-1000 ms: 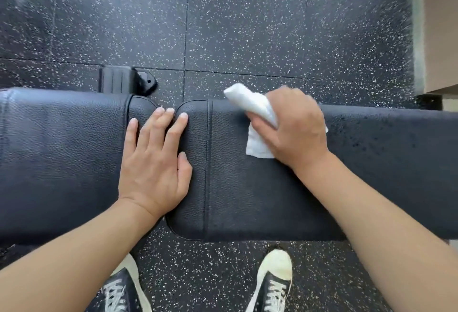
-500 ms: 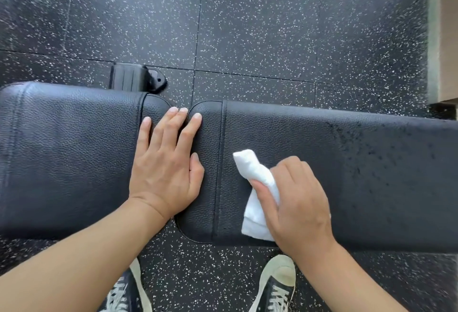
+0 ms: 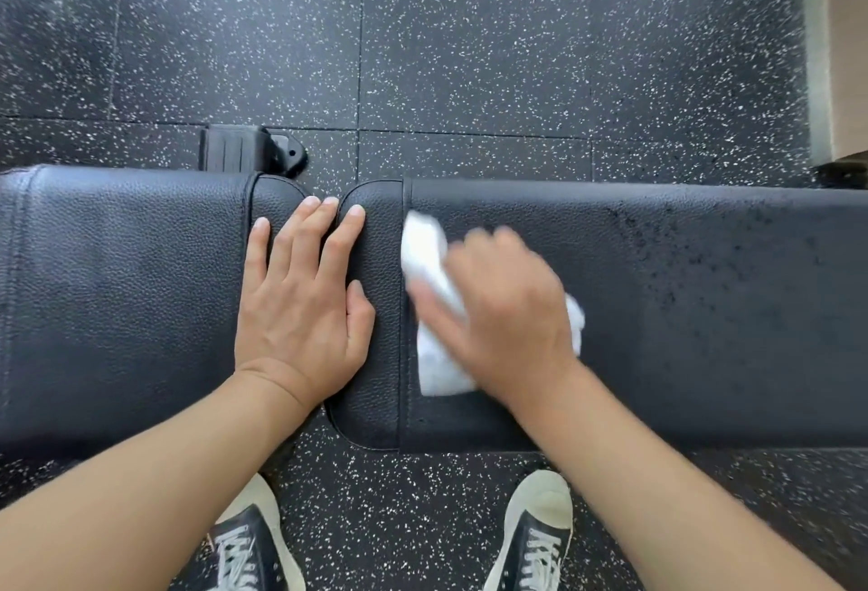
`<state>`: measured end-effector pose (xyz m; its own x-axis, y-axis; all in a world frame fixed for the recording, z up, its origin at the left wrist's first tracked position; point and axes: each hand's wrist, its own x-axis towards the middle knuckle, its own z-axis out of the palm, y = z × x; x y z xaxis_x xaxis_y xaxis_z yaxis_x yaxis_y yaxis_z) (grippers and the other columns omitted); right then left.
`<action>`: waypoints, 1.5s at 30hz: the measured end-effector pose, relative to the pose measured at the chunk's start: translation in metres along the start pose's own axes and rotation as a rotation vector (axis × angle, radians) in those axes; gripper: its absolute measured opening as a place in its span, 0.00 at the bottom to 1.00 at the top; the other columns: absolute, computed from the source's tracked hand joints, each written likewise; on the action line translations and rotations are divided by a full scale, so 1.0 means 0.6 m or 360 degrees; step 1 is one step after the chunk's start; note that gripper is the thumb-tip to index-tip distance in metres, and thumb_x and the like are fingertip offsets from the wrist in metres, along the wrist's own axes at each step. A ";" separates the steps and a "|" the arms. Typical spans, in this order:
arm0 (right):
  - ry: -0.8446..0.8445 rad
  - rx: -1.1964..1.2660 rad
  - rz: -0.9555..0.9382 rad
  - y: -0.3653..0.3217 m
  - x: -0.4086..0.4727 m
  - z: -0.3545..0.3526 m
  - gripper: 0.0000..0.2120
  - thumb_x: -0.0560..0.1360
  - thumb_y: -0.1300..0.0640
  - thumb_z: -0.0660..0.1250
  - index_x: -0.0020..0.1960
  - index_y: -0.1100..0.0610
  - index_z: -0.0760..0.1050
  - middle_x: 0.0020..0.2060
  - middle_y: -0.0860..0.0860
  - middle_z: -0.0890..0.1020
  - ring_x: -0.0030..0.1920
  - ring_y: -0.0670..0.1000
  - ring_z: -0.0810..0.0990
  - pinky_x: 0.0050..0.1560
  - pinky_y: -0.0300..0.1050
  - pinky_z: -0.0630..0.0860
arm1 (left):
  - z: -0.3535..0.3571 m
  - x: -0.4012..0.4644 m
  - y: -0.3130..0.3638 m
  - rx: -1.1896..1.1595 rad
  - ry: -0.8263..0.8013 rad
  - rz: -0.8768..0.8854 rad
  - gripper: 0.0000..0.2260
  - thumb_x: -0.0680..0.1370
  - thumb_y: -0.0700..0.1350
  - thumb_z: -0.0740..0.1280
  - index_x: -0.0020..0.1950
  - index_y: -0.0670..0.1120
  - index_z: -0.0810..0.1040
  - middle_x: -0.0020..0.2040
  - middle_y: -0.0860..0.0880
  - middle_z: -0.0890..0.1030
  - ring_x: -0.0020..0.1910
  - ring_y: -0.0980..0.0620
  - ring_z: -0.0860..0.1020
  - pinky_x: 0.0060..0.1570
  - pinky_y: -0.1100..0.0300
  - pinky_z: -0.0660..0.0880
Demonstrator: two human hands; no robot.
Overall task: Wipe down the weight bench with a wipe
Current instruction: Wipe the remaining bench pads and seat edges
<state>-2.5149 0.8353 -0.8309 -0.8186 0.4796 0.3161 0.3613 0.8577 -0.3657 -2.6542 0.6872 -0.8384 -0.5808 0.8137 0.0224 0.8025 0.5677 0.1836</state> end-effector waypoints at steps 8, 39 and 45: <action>-0.0227 0.0079 -0.0492 0.019 -0.143 -0.050 0.19 0.76 0.48 0.72 0.33 0.56 0.72 0.31 0.51 0.65 0.33 0.54 0.61 0.33 0.50 0.58 | 0.002 -0.001 -0.002 -0.0007 0.0011 -0.0002 0.30 0.78 0.50 0.57 0.80 0.45 0.66 0.77 0.42 0.69 0.80 0.41 0.64 0.80 0.36 0.53; 0.0237 -0.0376 0.0629 0.020 0.085 0.022 0.15 0.76 0.47 0.69 0.38 0.56 0.72 0.34 0.54 0.74 0.36 0.58 0.72 0.33 0.50 0.64 | 0.008 -0.002 -0.006 -0.0047 0.0056 0.0020 0.29 0.79 0.50 0.57 0.80 0.45 0.64 0.77 0.42 0.68 0.80 0.42 0.63 0.81 0.37 0.52; -0.0118 -0.0078 -0.0026 -0.067 -0.140 -0.017 0.13 0.78 0.50 0.70 0.40 0.57 0.74 0.32 0.51 0.68 0.33 0.55 0.64 0.31 0.52 0.64 | 0.002 -0.001 -0.002 -0.0050 0.0012 0.0009 0.30 0.78 0.50 0.57 0.80 0.45 0.65 0.78 0.42 0.68 0.81 0.42 0.63 0.80 0.36 0.52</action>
<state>-2.4563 0.7628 -0.8340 -0.8547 0.4520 0.2552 0.3677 0.8743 -0.3169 -2.6546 0.6861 -0.8398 -0.5773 0.8159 0.0311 0.8012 0.5587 0.2143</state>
